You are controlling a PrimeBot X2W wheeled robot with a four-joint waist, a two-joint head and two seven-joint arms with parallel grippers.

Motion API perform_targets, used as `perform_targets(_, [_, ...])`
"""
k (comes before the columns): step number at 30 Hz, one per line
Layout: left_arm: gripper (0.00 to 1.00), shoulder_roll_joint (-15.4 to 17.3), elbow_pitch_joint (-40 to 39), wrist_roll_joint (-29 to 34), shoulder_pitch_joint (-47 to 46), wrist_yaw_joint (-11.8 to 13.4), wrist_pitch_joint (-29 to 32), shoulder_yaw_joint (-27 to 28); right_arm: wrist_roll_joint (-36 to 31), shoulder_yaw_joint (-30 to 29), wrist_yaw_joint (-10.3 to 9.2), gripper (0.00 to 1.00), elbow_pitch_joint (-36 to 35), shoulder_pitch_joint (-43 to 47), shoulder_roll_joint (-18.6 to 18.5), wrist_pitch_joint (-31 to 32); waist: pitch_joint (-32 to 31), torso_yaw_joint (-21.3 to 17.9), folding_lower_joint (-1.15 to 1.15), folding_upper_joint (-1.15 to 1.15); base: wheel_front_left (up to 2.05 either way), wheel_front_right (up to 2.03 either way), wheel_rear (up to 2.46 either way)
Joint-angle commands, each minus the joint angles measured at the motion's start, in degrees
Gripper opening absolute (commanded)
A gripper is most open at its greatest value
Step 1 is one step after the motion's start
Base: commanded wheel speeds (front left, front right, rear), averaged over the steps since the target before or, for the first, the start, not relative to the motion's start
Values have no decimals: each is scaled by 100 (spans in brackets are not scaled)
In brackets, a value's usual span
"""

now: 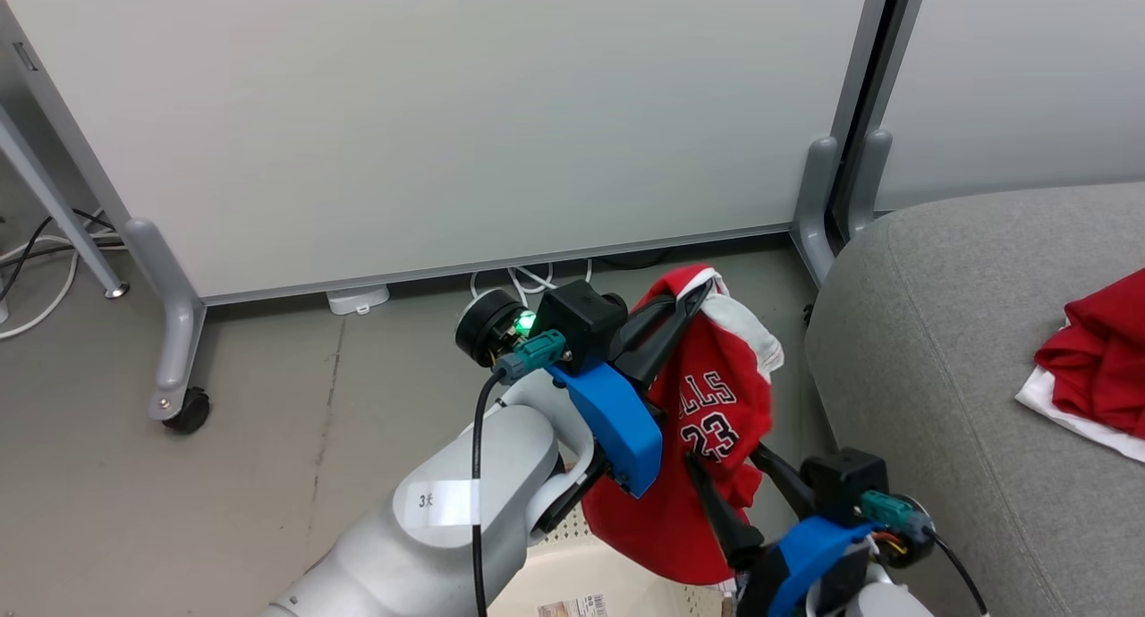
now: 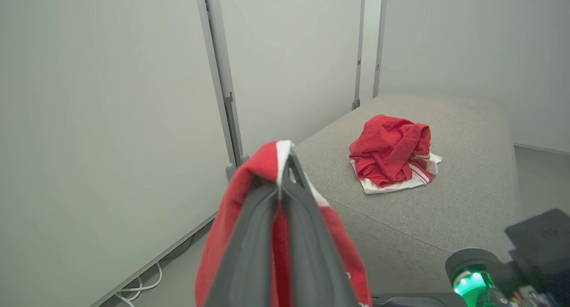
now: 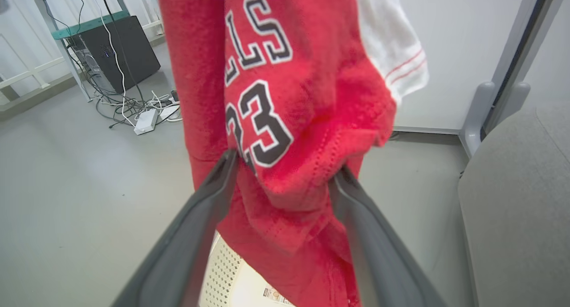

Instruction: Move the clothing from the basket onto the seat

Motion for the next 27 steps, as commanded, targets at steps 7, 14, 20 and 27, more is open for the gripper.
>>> perform_targets(7, [0,-1,-23,-52,-84,-12,-29,-52,203,472,1,100,211,-597,-47,-90,46,4,0,0,0,0,0])
perform_targets(14, [0,0,-39,-108,-94,-13,-29,-118,123,546,1,100,664,-1049,19,-155,56,25,0,0,0,0,0])
perform_targets(20, [0,-1,-39,-146,-100,-13,-29,-159,-1,453,1,0,1027,-1223,90,-205,45,38,0,0,0,0,0])
perform_targets(27, [0,-2,-6,-163,-103,-12,-29,-168,-14,463,1,0,1222,-1292,116,-267,34,-1,0,0,0,0,0])
